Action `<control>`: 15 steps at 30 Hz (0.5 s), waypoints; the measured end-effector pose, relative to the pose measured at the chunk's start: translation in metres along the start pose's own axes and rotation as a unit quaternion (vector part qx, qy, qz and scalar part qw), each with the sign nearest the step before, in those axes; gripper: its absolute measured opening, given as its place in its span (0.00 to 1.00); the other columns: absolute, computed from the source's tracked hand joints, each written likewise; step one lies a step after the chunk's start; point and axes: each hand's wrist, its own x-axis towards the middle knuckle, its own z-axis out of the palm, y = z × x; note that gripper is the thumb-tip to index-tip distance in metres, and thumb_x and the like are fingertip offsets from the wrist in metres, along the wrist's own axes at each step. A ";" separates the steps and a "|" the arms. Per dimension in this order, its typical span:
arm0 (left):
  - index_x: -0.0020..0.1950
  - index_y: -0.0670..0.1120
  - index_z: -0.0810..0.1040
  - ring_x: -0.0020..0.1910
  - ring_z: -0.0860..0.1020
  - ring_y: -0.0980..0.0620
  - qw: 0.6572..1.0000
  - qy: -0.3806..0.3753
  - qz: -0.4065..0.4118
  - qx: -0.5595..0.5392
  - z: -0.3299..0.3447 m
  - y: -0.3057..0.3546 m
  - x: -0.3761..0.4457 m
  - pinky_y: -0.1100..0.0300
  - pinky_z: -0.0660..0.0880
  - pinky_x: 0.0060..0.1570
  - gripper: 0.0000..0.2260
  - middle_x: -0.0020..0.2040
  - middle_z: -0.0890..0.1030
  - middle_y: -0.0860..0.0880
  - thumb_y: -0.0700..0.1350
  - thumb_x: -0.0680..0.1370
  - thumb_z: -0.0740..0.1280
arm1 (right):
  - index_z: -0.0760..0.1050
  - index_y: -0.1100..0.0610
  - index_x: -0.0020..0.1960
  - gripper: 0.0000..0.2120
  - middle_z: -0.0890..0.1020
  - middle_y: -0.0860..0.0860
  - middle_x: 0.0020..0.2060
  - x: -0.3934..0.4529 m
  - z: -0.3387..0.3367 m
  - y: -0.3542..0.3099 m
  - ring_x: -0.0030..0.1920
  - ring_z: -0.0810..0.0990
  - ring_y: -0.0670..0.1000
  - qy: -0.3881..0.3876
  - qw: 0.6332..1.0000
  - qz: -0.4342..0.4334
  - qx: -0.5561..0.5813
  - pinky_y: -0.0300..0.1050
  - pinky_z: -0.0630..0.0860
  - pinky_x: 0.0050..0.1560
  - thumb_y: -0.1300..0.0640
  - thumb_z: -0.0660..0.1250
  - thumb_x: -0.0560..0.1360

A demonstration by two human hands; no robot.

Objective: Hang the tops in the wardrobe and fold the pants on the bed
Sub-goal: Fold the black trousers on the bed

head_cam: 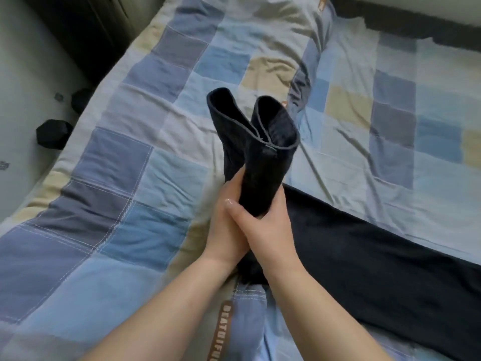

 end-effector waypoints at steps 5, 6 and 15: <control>0.69 0.49 0.72 0.54 0.76 0.55 0.965 -0.035 0.075 0.249 0.076 -0.010 -0.017 0.59 0.73 0.58 0.21 0.52 0.78 0.50 0.43 0.75 0.67 | 0.77 0.49 0.56 0.20 0.84 0.45 0.48 -0.002 -0.088 -0.003 0.50 0.82 0.42 0.147 0.978 0.074 0.130 0.42 0.77 0.54 0.50 0.76 0.66; 0.69 0.49 0.71 0.52 0.76 0.55 0.956 -0.059 0.094 0.271 0.097 -0.015 -0.022 0.59 0.73 0.57 0.24 0.50 0.77 0.50 0.42 0.74 0.69 | 0.78 0.50 0.54 0.18 0.85 0.46 0.47 -0.006 -0.112 0.002 0.49 0.83 0.43 0.169 0.969 0.083 0.157 0.42 0.77 0.52 0.50 0.76 0.66; 0.71 0.44 0.69 0.52 0.74 0.49 0.880 -0.218 0.122 0.403 0.272 -0.057 -0.076 0.51 0.71 0.57 0.31 0.51 0.77 0.50 0.40 0.68 0.70 | 0.76 0.56 0.47 0.10 0.81 0.47 0.33 -0.041 -0.319 0.040 0.37 0.81 0.46 0.250 0.935 0.115 0.223 0.42 0.77 0.38 0.62 0.70 0.67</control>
